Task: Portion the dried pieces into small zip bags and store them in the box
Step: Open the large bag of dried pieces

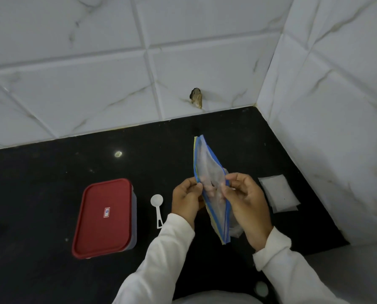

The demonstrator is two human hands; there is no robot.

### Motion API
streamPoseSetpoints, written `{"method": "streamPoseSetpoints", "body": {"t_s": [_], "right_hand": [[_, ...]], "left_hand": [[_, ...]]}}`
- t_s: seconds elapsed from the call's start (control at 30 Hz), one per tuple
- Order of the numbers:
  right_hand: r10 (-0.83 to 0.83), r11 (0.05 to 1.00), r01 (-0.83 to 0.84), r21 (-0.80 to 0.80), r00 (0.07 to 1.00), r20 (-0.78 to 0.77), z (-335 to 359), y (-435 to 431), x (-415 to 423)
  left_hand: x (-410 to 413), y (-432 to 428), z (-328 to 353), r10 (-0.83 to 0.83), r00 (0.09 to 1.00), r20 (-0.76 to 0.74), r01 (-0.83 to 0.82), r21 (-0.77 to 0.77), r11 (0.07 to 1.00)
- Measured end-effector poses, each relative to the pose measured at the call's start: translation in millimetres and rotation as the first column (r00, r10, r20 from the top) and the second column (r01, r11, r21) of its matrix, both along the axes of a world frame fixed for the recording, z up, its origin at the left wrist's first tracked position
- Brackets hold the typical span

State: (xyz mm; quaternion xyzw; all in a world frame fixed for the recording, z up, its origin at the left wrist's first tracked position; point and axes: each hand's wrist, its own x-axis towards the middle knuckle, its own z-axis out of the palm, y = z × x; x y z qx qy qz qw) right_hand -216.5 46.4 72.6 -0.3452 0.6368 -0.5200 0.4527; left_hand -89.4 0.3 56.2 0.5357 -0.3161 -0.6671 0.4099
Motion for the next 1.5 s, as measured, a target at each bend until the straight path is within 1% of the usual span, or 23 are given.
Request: {"method": "streamPoseSetpoints", "body": {"t_s": [0.07, 0.13, 0.2, 0.23, 0.3, 0.33, 0.4, 0.47, 0.57, 0.6, 0.67, 0.73, 0.8, 0.87, 0.93, 1.03, 1.1, 1.17, 1.2, 1.27, 1.33, 1.4, 1.5], "right_hand": [[-0.089, 0.996, 0.085, 0.028, 0.980, 0.175, 5, -3, -4], [-0.237, 0.971, 0.220, 0.088, 0.889, 0.391, 7, -8, -14], [-0.326, 0.945, 0.287, 0.157, 0.774, 0.543, 9, -12, -26], [-0.331, 0.943, 0.281, 0.177, 0.752, 0.570, 9, -13, -31], [-0.291, 0.957, 0.229, 0.181, 0.765, 0.574, 10, -13, -31], [-0.256, 0.966, 0.187, 0.178, 0.784, 0.565, 10, -11, -27], [-0.186, 0.979, 0.105, 0.174, 0.807, 0.561, 9, -7, -16], [-0.174, 0.979, 0.080, 0.186, 0.804, 0.569, 11, -8, -11], [-0.248, 0.969, 0.163, 0.187, 0.668, 0.702, 9, -12, -24], [-0.279, 0.960, 0.208, 0.190, 0.614, 0.739, 8, -14, -30], [-0.318, 0.946, 0.244, 0.211, 0.582, 0.749, 4, -15, -37], [-0.326, 0.945, 0.232, 0.232, 0.596, 0.734, 0, -14, -32], [-0.316, 0.949, 0.205, 0.240, 0.635, 0.705, -1, -9, -26], [-0.212, 0.966, 0.067, 0.251, 0.764, 0.610, 0, -1, -20], [-0.099, 0.944, -0.056, 0.326, 0.892, 0.441, 3, 6, -11], [-0.070, 0.918, -0.074, 0.389, 0.937, 0.343, 3, 12, -5], [-0.157, 0.924, -0.006, 0.382, 0.906, 0.393, 3, 13, -10], [-0.297, 0.921, 0.085, 0.380, 0.785, 0.543, 3, 10, -17], [-0.360, 0.912, 0.112, 0.395, 0.681, 0.638, 2, 8, -18], [-0.431, 0.895, 0.113, 0.431, 0.465, 0.773, -8, 4, -12], [-0.444, 0.894, 0.118, 0.433, 0.371, 0.816, -22, 2, -1], [-0.466, 0.883, 0.152, 0.444, 0.379, 0.799, -31, 0, 7], [-0.498, 0.860, 0.180, 0.478, 0.500, 0.709, -31, -1, 7]], "left_hand": [[3, -6, 2, 0.115, 0.980, -0.163, -0.096, 0.119, 0.988], [10, -14, -1, 0.318, 0.880, -0.354, -0.207, 0.319, 0.925], [16, -18, -4, 0.441, 0.781, -0.443, -0.236, 0.444, 0.865], [17, -16, -2, 0.428, 0.780, -0.456, -0.216, 0.446, 0.869], [14, -6, 4, 0.266, 0.902, -0.341, -0.140, 0.352, 0.926], [9, 0, 6, 0.118, 0.977, -0.179, -0.065, 0.278, 0.959], [1, 12, 3, -0.134, 0.983, 0.126, 0.113, 0.162, 0.980], [-4, 18, 0, -0.166, 0.972, 0.166, 0.150, 0.107, 0.983], [4, 9, 5, 0.054, 0.993, -0.101, -0.042, 0.112, 0.993], [7, 4, 7, 0.129, 0.970, -0.207, -0.101, 0.139, 0.985], [13, -1, 8, 0.194, 0.923, -0.333, -0.140, 0.181, 0.973], [11, 1, 7, 0.151, 0.942, -0.299, -0.090, 0.208, 0.974], [5, 12, 6, 0.009, 0.993, -0.121, 0.015, 0.199, 0.980], [2, 23, 1, -0.131, 0.988, 0.078, 0.123, 0.094, 0.988], [2, 28, -3, -0.207, 0.965, 0.160, 0.204, 0.036, 0.978], [5, 28, -5, -0.201, 0.954, 0.220, 0.203, 0.013, 0.979], [10, 24, -6, -0.064, 0.991, 0.117, 0.059, 0.045, 0.997], [13, 21, -4, 0.119, 0.979, -0.168, -0.086, 0.191, 0.978], [10, 20, -4, 0.203, 0.930, -0.306, -0.119, 0.272, 0.955], [-1, 23, -13, 0.331, 0.823, -0.462, -0.138, 0.403, 0.905], [-14, 28, -24, 0.407, 0.756, -0.513, -0.119, 0.504, 0.855], [-19, 26, -36, 0.452, 0.728, -0.515, -0.099, 0.574, 0.813], [-17, 19, -42, 0.434, 0.801, -0.412, -0.125, 0.594, 0.795]]}}
